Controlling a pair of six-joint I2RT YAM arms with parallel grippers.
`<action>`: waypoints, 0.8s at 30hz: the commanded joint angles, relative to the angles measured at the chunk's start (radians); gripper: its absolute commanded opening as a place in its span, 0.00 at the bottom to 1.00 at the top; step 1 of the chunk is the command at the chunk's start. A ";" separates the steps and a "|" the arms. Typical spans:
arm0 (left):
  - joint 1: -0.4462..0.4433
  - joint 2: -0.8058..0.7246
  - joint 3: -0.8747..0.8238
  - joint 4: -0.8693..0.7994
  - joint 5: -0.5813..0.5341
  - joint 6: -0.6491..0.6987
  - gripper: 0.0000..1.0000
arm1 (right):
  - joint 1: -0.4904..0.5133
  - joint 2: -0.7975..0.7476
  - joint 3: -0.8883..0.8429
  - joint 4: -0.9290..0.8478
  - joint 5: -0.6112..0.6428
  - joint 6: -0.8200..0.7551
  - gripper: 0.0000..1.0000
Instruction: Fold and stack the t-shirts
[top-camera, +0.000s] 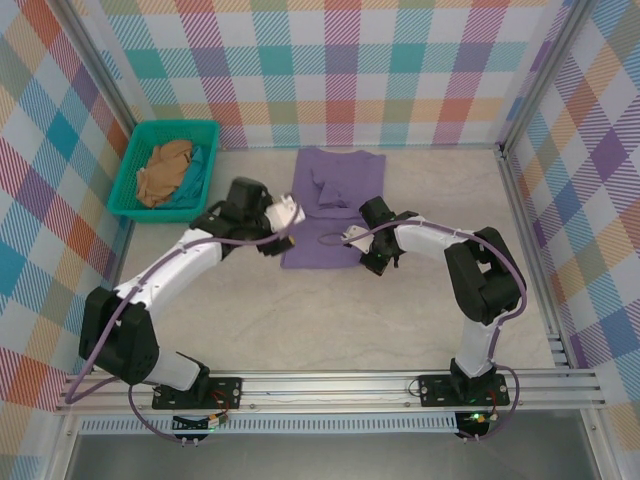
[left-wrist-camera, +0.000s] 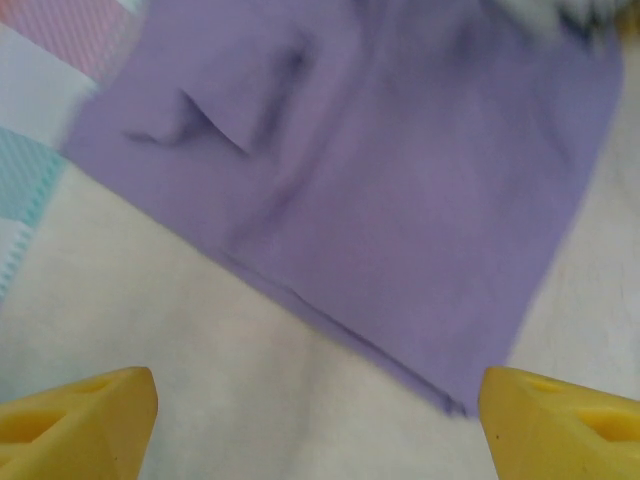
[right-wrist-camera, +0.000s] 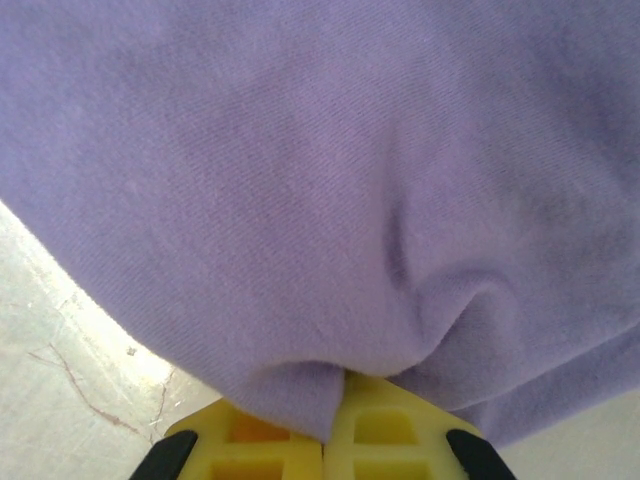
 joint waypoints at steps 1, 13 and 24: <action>-0.055 -0.009 -0.105 0.038 -0.145 0.147 0.83 | -0.007 -0.023 -0.035 -0.039 0.002 -0.007 0.00; -0.122 0.162 -0.117 0.099 -0.191 0.191 0.80 | -0.007 -0.055 -0.052 -0.032 -0.008 -0.008 0.00; -0.122 0.327 -0.032 0.145 -0.160 0.189 0.79 | -0.014 -0.051 -0.052 -0.039 -0.025 -0.005 0.00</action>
